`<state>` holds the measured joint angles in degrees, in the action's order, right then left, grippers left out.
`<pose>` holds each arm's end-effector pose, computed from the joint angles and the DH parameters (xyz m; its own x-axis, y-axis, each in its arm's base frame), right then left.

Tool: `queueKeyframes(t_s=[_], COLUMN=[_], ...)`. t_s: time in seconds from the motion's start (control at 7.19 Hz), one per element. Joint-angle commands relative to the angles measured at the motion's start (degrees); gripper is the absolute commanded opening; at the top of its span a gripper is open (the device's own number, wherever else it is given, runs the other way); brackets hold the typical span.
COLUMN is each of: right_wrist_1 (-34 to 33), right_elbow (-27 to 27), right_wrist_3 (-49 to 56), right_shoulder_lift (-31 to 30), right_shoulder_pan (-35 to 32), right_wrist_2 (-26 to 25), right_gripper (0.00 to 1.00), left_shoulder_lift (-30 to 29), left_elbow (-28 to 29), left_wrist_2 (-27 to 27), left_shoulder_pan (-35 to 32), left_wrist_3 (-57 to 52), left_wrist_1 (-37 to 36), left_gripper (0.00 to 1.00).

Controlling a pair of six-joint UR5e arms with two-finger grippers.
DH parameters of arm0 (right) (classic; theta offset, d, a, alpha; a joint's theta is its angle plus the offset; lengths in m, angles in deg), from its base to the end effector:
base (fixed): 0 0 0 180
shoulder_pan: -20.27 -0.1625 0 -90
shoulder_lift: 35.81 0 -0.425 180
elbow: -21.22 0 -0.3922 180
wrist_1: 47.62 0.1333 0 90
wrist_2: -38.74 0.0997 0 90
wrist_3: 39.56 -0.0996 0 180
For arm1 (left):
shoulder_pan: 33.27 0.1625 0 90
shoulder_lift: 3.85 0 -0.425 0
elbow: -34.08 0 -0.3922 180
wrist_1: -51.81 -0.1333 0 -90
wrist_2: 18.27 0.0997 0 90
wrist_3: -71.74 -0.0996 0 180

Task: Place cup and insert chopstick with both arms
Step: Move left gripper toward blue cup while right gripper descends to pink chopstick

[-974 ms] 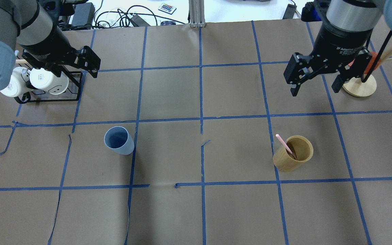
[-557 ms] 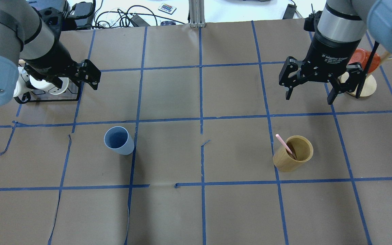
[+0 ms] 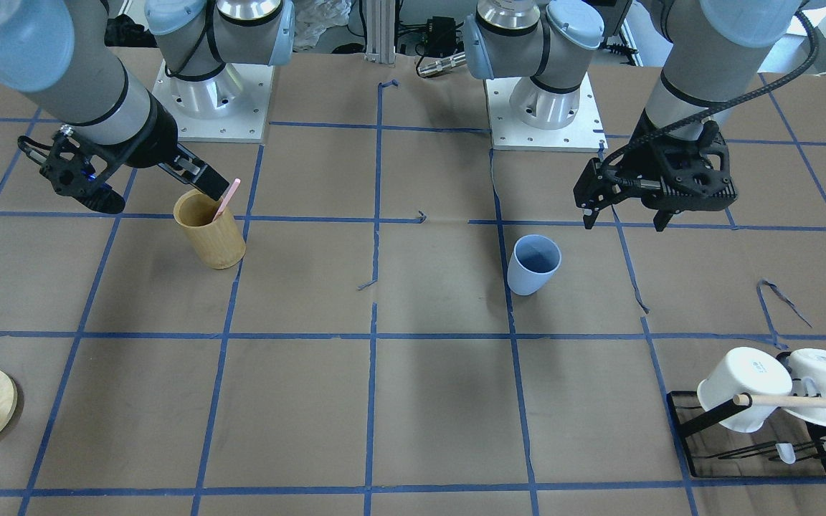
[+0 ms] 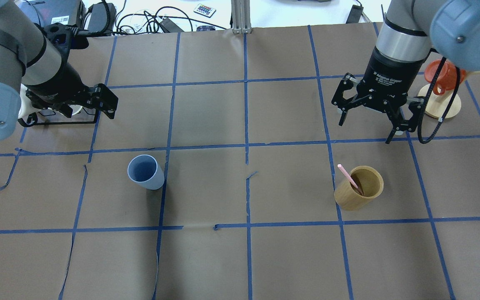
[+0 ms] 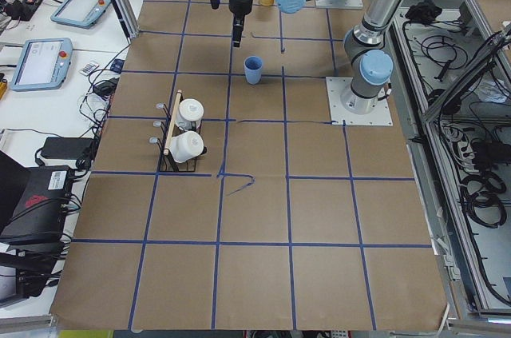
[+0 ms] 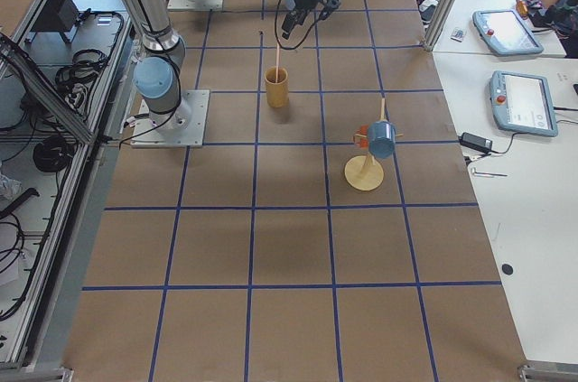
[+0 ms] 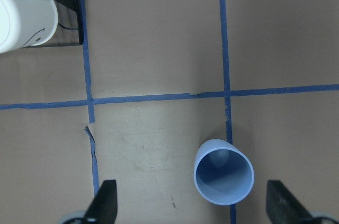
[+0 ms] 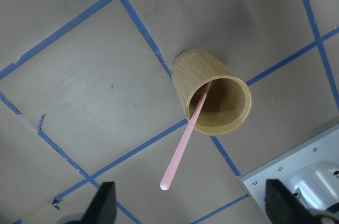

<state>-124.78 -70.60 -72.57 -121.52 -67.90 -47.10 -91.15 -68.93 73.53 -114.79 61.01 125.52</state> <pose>0.1250 -0.4880 0.4182 -0.8189 0.5614 0.1194 0.5680 0.7625 0.3097 -0.0586 -0.4894 0.4282 -0.9981 0.0351 -0.0501 0.0399 0.9945 -0.0965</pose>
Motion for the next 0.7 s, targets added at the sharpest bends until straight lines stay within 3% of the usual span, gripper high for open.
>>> queueKeyframes(t_s=[0.0,0.28,0.56], right_wrist_1=[-0.5,0.1,0.2], right_elbow=[-3.3,-4.5,-7.7], right_wrist_3=[-5.3,-7.5,-9.0], right_shoulder_lift=[2.5,4.4,4.5], right_shoulder_pan=[0.3,0.6,2.5], right_wrist_2=[3.2,3.0,3.2], right_gripper=[1.00,0.99,0.85], left_shoulder_lift=[-0.4,-3.2,-4.6], left_elbow=[-3.9,-5.5,-6.0], left_wrist_2=[0.2,-0.3,0.0], left_shoulder_pan=[0.3,0.0,-1.6], left_wrist_3=[1.7,8.7,10.0], left_wrist_1=[-6.3,-11.0,-11.7], left_gripper=[1.00,1.00,1.00])
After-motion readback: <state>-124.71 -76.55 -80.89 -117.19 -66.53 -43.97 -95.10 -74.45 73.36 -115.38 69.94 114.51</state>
